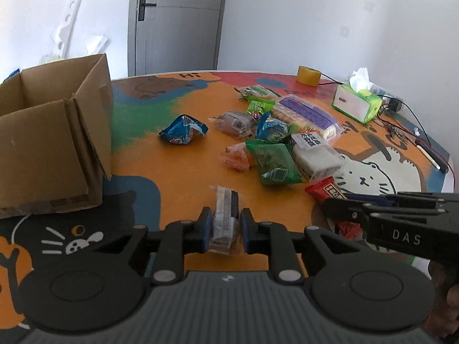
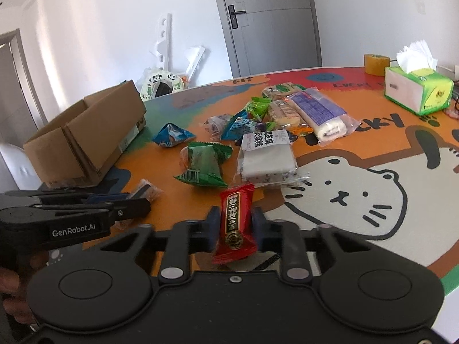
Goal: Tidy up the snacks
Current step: 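Carry both snacks over the cardboard box and open both grippers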
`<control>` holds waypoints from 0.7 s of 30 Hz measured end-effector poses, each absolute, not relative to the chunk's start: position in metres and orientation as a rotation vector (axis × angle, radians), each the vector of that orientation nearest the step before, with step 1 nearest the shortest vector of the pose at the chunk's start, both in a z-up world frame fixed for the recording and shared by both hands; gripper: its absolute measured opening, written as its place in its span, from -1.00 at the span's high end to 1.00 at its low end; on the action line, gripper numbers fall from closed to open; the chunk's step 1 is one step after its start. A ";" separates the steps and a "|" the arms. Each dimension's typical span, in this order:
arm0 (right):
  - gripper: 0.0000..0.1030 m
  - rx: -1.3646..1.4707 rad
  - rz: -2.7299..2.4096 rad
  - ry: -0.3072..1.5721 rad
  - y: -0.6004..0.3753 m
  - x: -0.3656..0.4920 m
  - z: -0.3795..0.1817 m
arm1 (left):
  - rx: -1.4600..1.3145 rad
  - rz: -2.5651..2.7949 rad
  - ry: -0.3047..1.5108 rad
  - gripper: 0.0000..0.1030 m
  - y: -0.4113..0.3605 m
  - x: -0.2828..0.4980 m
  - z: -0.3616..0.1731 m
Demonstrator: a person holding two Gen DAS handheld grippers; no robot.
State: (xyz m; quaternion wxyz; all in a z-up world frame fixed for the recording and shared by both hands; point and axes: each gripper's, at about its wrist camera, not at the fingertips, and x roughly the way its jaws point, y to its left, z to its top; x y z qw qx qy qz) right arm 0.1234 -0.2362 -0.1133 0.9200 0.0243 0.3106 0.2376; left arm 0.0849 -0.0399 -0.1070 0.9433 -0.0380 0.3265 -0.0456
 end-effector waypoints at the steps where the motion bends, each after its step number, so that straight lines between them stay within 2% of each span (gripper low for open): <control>1: 0.54 0.054 0.493 0.641 -0.236 0.124 -0.113 | -0.083 -0.090 0.664 0.67 -0.039 0.084 -0.107; 21: 0.55 0.078 0.540 0.539 -0.208 0.126 -0.067 | -0.150 -0.018 0.499 0.68 0.002 0.062 -0.057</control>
